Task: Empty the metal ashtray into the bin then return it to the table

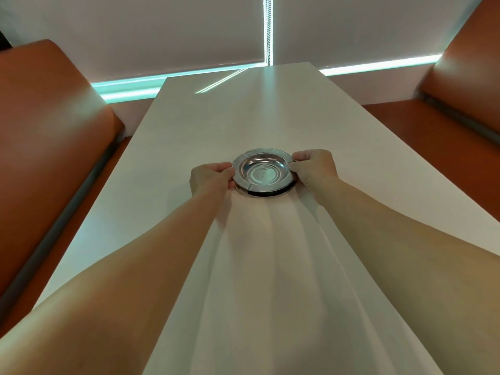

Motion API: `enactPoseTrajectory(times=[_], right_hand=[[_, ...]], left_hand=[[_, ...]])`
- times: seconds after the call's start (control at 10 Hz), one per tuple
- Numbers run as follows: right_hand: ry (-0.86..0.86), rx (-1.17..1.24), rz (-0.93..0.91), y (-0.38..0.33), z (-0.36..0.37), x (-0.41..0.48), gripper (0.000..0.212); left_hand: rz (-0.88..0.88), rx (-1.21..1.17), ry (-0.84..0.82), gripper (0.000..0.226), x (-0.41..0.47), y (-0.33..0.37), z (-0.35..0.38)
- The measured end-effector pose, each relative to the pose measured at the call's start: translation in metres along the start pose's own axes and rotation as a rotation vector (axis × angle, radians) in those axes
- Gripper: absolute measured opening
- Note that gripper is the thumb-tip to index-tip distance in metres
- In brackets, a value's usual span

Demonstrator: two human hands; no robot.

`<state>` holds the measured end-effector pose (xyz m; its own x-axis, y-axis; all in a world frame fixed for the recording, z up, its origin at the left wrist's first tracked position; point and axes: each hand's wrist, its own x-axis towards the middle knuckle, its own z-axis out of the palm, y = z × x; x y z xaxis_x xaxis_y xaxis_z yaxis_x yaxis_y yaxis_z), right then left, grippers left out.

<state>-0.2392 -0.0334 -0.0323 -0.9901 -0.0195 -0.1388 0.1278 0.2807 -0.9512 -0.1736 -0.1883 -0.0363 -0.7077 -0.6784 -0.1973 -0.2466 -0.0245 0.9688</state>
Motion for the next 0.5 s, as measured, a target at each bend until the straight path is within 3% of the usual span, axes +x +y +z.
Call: enactPoseTrajectory(times=[0.5], right_hand=[[0.005, -0.021, 0.045, -0.002, -0.009, -0.019, 0.037]], left_hand=[[-0.046, 0.058, -0.01, 0.028, -0.038, 0.01, -0.034]])
